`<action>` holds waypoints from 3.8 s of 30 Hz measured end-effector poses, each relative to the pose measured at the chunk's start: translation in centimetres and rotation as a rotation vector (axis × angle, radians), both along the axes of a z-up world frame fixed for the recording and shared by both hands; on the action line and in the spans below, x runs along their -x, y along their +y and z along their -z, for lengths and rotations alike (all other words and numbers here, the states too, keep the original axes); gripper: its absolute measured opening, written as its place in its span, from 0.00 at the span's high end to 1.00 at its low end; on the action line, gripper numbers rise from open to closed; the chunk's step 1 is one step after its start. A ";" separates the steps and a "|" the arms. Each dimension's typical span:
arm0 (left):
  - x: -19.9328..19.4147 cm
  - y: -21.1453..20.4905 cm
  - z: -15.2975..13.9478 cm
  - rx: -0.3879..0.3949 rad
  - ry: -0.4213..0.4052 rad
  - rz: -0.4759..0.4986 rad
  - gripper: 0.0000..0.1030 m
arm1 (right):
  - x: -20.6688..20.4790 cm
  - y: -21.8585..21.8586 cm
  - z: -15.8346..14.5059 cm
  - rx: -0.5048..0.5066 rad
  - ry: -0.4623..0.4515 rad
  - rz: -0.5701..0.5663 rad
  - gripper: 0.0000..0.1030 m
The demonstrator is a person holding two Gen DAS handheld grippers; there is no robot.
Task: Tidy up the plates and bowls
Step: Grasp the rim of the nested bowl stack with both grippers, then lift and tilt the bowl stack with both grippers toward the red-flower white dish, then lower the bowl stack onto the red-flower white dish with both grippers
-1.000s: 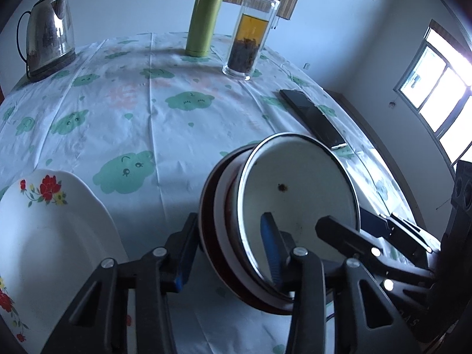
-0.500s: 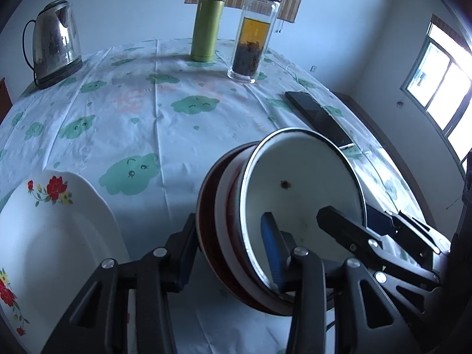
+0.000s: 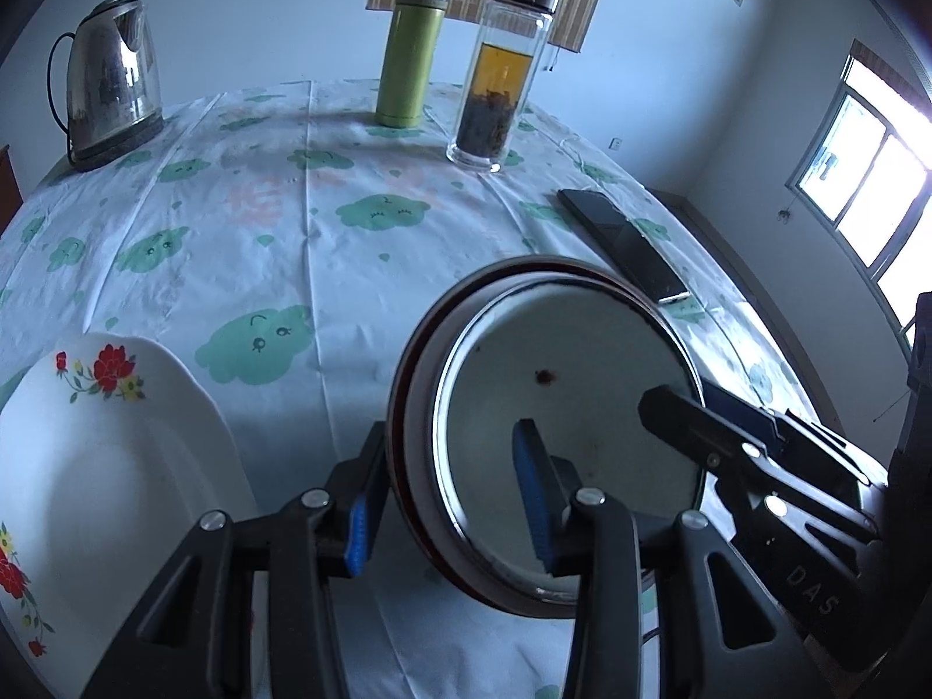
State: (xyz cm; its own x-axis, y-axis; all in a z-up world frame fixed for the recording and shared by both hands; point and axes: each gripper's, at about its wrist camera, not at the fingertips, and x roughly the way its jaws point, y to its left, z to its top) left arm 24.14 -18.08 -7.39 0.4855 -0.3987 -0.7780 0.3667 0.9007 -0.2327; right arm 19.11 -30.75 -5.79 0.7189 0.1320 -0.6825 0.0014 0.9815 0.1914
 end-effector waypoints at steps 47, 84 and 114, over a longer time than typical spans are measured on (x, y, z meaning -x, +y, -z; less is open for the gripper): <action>1.4 3.4 -2.2 0.086 -0.016 -0.031 0.56 | 0.6 2.2 -2.2 -0.029 0.003 -0.096 0.77; 5.5 13.8 -4.0 0.068 -0.084 -0.219 0.56 | 0.5 12.8 -4.8 0.022 -0.022 -0.321 0.79; 3.3 18.4 -0.5 0.073 0.079 -0.274 0.56 | -5.2 17.9 -2.3 0.076 0.180 -0.500 0.79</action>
